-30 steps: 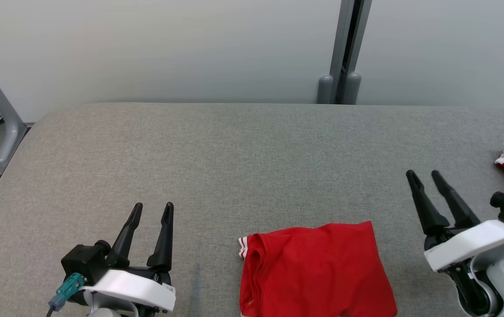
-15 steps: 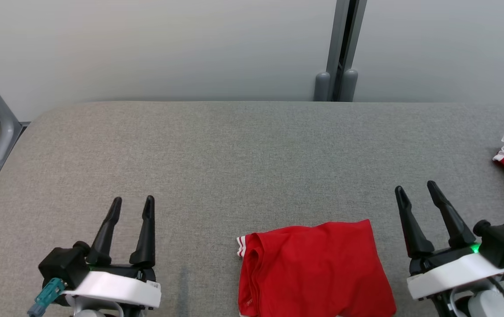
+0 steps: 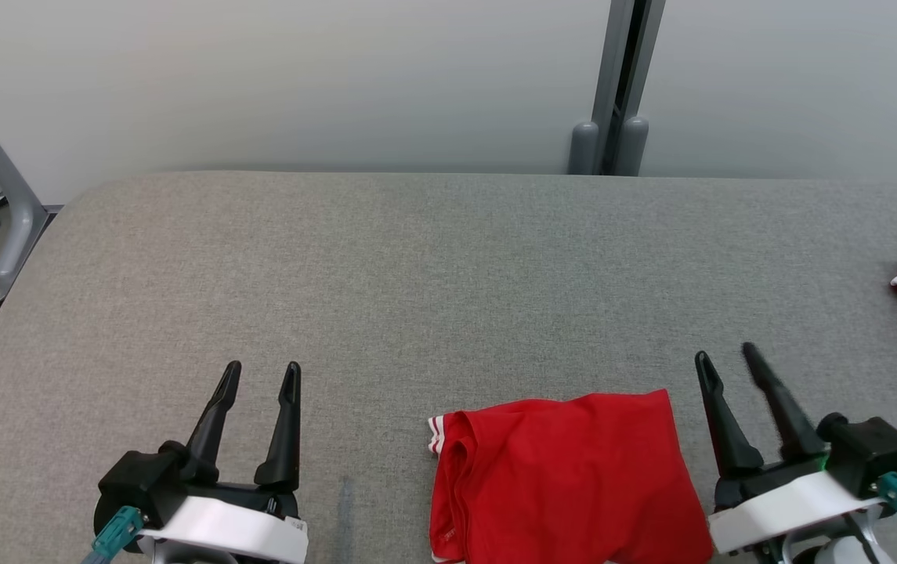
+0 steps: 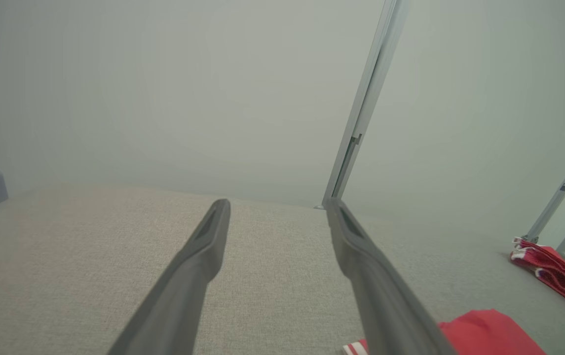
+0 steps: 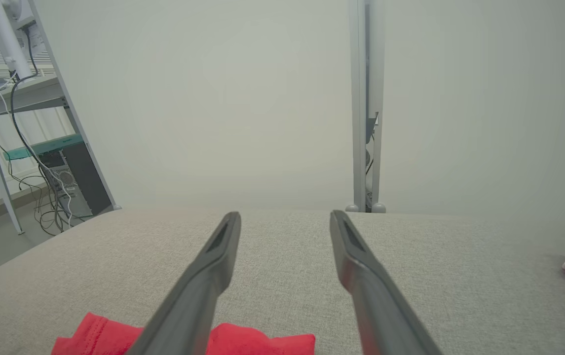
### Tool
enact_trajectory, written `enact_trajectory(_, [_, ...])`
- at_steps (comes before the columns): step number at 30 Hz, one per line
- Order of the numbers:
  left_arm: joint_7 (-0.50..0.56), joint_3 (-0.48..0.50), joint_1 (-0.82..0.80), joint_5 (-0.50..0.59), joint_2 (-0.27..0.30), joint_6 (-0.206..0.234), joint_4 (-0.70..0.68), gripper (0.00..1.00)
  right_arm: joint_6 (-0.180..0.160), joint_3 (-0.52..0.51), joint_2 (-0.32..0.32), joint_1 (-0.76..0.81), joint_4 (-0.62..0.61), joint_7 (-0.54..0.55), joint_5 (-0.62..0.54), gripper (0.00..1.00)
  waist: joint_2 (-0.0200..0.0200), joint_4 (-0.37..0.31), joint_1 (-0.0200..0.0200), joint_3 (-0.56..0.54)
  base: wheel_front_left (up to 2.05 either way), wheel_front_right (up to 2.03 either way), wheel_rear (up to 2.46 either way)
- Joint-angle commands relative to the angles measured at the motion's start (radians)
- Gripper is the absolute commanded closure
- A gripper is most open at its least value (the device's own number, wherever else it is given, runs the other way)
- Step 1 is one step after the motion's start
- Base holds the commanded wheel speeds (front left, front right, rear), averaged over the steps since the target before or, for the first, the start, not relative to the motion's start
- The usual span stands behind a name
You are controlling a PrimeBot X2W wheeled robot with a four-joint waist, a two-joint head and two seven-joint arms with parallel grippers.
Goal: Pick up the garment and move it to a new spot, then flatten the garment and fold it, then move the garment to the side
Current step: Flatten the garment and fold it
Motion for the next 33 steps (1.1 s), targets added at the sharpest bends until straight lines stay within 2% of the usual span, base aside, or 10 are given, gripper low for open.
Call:
enact_trajectory(1, [-0.003, -0.002, -0.013, -0.006, 0.004, 0.002, 0.002, 0.0, 0.0, 0.014, -0.008, 0.002, 0.005, -0.001, -0.011, 1.0, 0.0, 0.004, 0.0, 0.004, 0.0, 0.0, 0.0])
enact_trajectory(4, [-0.003, -0.002, -0.023, -0.01, 0.004, -0.001, 0.005, 0.0, 0.0, 0.059, 0.008, -0.014, 0.01, -0.001, 0.016, 1.0, 0.0, 0.012, 0.0, 0.013, 0.0, 0.0, 0.0])
enact_trajectory(7, [-0.002, 0.001, -0.03, -0.035, 0.004, -0.003, 0.004, 0.0, 0.0, 0.166, 0.007, -0.041, 0.047, -0.001, 0.029, 1.0, 0.0, 0.023, 0.0, 0.024, 0.0, 0.0, 0.0])
enact_trajectory(11, [-0.003, -0.012, -0.048, -0.038, 0.004, -0.011, 0.01, 0.0, 0.0, 0.315, 0.004, -0.096, 0.165, -0.001, 0.046, 1.0, 0.0, 0.047, 0.0, 0.035, 0.0, 0.0, 0.0])
enact_trajectory(16, [-0.002, -0.023, -0.065, -0.044, 0.004, -0.013, 0.011, 0.0, 0.0, 0.442, 0.014, -0.173, 0.347, -0.001, 0.101, 1.0, 0.0, 0.094, 0.0, 0.047, 0.0, 0.0, 0.0])
enact_trajectory(25, [-0.003, -0.009, -0.071, -0.05, 0.004, -0.014, 0.014, 0.0, 0.0, 0.538, 0.032, -0.28, 0.5, 0.0, 0.135, 1.0, 0.0, 0.153, 0.0, 0.072, 0.0, 0.0, 0.0])
enact_trajectory(33, [-0.002, -0.024, -0.086, -0.063, 0.004, -0.013, 0.013, 0.0, 0.0, 0.59, 0.053, -0.316, 0.564, -0.001, 0.184, 1.0, 0.0, 0.195, 0.0, 0.091, 0.0, 0.0, 0.0])
